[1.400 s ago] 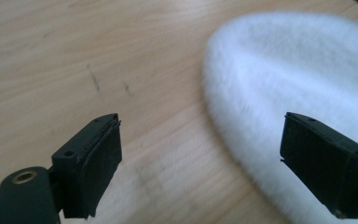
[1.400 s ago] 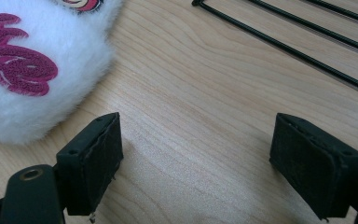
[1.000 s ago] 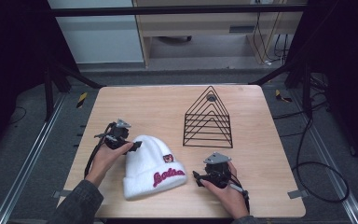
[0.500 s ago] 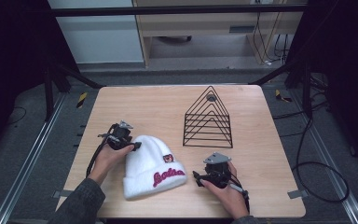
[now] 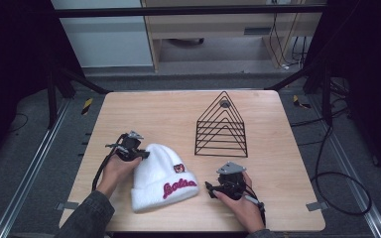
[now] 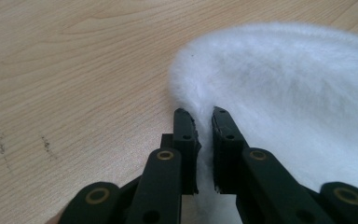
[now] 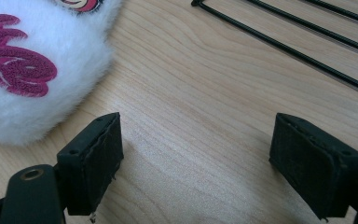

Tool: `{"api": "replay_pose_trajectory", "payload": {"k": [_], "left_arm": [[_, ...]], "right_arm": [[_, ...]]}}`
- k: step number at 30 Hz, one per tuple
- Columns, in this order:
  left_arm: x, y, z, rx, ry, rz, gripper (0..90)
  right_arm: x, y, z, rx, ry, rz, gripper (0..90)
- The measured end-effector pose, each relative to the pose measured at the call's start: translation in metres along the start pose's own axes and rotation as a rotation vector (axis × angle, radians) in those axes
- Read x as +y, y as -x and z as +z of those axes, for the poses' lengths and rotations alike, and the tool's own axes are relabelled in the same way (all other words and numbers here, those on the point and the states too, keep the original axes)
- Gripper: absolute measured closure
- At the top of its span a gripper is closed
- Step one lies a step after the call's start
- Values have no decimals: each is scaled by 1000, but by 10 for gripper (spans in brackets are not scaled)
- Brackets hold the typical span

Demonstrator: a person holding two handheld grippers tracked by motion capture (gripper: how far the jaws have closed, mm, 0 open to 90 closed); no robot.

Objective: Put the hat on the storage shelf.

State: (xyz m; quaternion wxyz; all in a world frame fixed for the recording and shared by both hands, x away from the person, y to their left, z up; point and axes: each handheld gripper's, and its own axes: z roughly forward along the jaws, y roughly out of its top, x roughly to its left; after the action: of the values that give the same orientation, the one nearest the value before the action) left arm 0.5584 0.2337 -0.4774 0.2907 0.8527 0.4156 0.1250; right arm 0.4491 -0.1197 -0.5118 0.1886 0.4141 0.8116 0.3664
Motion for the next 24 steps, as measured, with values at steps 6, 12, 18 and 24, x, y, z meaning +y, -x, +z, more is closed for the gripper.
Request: {"api": "replay_pose_trajectory", "payload": {"k": [6, 12, 18, 24], "left_arm": [[2, 6, -12, 14, 44, 18, 836], [11, 23, -41, 11, 104, 81, 839], [21, 43, -69, -5, 171, 135, 841], [33, 62, -92, -20, 222, 199, 841]], "right_arm": [[0, 0, 0, 0, 0, 1, 171], [0, 0, 0, 1, 1, -1, 171], [0, 0, 0, 1, 0, -1, 171], [0, 2, 0, 0, 4, 6, 207]]}}
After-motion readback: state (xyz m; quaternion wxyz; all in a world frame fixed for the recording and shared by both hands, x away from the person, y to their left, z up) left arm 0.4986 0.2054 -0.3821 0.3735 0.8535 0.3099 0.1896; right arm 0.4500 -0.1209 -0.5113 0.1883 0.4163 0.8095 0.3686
